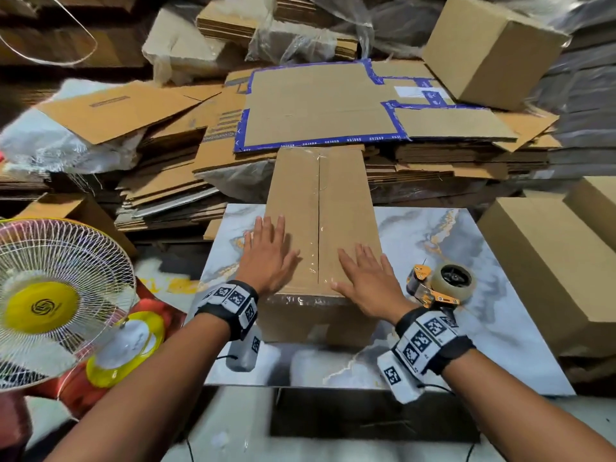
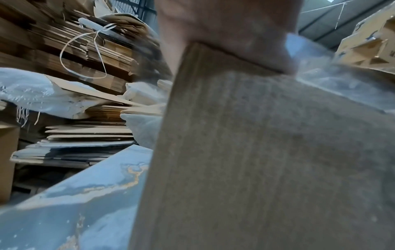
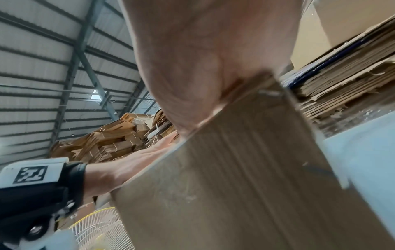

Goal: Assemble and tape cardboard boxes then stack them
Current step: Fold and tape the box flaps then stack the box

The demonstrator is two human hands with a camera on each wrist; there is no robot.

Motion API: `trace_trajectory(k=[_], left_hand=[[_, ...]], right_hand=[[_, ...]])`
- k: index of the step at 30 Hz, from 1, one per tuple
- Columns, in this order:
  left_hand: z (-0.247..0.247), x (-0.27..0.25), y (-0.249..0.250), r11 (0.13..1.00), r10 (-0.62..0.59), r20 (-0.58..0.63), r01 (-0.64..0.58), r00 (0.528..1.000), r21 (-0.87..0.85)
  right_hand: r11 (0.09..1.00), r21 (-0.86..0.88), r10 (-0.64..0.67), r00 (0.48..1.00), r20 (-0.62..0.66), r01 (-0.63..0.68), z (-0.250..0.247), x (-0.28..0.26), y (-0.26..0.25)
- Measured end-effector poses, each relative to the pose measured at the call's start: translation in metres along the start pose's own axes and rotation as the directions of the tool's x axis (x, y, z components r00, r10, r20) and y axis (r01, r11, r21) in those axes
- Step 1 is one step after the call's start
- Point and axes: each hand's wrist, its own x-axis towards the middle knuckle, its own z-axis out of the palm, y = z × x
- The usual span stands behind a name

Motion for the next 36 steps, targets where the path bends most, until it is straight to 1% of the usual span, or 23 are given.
trace_trajectory(k=[2,3,5,7,9,11,13,15,18,20,22,24,27,30,33,35,36], left_hand=[[-0.002,-0.001,-0.002,1.0,0.018,-0.005,-0.018,1.0,-0.012],[-0.005,-0.001,-0.002,0.997,0.068,-0.02,-0.069,0.997,-0.029],[-0.009,-0.008,-0.002,0.969,0.224,-0.069,-0.229,0.972,-0.09],[-0.009,-0.018,-0.004,0.912,0.391,-0.102,-0.4,0.915,-0.091],[-0.006,-0.025,-0.008,0.851,0.524,-0.064,-0.525,0.849,0.001],[-0.003,-0.027,-0.012,0.79,0.606,-0.016,-0.599,0.795,0.133],[0.0,-0.026,-0.013,0.742,0.646,0.005,-0.629,0.763,0.232],[0.003,-0.025,-0.012,0.729,0.648,0.005,-0.622,0.762,0.285],[0.008,-0.028,-0.012,0.747,0.615,-0.007,-0.579,0.789,0.325],[0.01,-0.03,-0.011,0.763,0.589,-0.016,-0.549,0.808,0.343],[0.01,-0.032,-0.009,0.786,0.558,-0.033,-0.515,0.829,0.341],[0.01,-0.036,-0.007,0.812,0.531,-0.063,-0.486,0.845,0.324],[0.009,-0.038,-0.005,0.838,0.5,-0.098,-0.452,0.86,0.306],[0.006,-0.038,-0.011,0.844,0.499,-0.134,-0.445,0.856,0.301],[0.006,-0.042,-0.03,0.888,0.442,-0.227,-0.389,0.868,0.245],[0.012,-0.044,-0.035,0.929,0.37,-0.339,-0.349,0.865,0.122],[0.017,-0.046,-0.033,0.947,0.302,-0.416,-0.322,0.857,0.025]], right_hand=[[0.998,0.02,-0.066,0.998,0.007,0.066,-0.006,-0.003,0.014],[0.995,0.031,-0.094,0.996,0.008,0.094,-0.008,-0.004,0.021],[0.988,0.054,-0.143,0.99,0.0,0.142,-0.011,-0.007,0.031],[0.982,0.081,-0.169,0.986,-0.016,0.169,-0.013,-0.009,0.033],[0.981,0.068,-0.18,0.984,-0.004,0.18,-0.013,-0.014,0.03],[0.976,-0.059,-0.208,0.978,0.001,0.208,-0.007,-0.016,0.029],[0.952,-0.211,-0.229,0.973,-0.007,0.223,-0.001,-0.016,0.029],[0.94,-0.267,-0.221,0.975,-0.01,0.211,0.003,-0.013,0.028],[0.934,-0.296,-0.213,0.977,-0.019,0.198,0.007,-0.007,0.026],[0.919,-0.338,-0.214,0.977,0.0,0.201,0.006,-0.007,0.023],[0.907,-0.368,-0.208,0.978,0.028,0.204,0.001,-0.009,0.022],[0.909,-0.36,-0.211,0.977,0.037,0.21,-0.003,-0.012,0.021],[0.912,-0.351,-0.231,0.973,-0.008,0.213,-0.008,-0.011,0.017],[0.902,-0.379,-0.261,0.96,-0.097,0.207,-0.01,-0.003,0.01],[0.902,-0.361,-0.31,0.937,-0.159,0.237,-0.006,0.003,0.012],[0.908,-0.297,-0.36,0.913,-0.192,0.296,0.002,0.006,0.017],[0.908,-0.258,-0.386,0.899,-0.207,0.33,0.005,0.008,0.018]])
